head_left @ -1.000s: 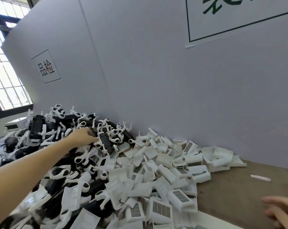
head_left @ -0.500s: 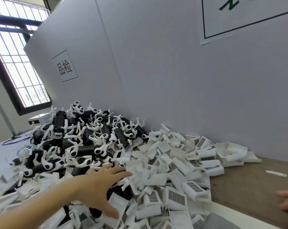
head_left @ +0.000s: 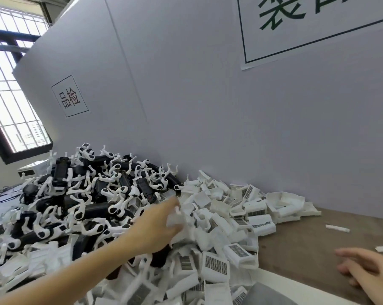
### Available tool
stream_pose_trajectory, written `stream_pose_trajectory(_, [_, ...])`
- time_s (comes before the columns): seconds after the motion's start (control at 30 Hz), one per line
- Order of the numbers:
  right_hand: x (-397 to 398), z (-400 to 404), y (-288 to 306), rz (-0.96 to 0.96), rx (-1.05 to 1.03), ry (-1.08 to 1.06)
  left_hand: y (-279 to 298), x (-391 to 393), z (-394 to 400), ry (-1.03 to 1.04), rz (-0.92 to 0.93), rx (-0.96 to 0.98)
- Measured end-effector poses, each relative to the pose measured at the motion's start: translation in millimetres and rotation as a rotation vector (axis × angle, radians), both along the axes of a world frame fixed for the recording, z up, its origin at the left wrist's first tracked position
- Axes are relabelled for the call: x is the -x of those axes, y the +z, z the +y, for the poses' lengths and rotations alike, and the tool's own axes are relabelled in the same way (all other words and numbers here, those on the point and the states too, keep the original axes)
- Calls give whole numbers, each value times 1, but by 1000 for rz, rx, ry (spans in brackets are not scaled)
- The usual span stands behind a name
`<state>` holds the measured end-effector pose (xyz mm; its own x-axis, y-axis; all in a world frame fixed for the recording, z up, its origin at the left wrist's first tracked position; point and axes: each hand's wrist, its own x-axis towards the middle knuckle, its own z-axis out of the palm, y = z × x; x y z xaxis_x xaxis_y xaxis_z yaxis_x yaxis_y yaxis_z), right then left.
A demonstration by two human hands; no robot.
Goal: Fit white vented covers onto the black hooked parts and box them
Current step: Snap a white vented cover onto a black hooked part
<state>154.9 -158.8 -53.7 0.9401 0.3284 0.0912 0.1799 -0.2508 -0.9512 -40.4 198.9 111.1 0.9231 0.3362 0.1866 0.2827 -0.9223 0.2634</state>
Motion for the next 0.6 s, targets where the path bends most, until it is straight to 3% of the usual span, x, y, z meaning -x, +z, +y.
stream_pose_trajectory(0.17, [-7,6,4,30,-24,-200,18,-67,-56,-163,-255,79])
stream_pose_trajectory(0.27, [-6,3,5,67,-50,-162,12,-91,-77,-256,6,122])
stream_pose_trajectory(0.4, [-9,5,7,70,-9,-183,9,-79,-51,-278,282,-77])
stream_pose_trajectory(0.53, [-5,2,-3,56,26,-209,23,-39,18,83,588,-388])
stream_pose_trajectory(0.6, [-17,-3,-29,-38,42,-207,30,-18,44,215,819,-432])
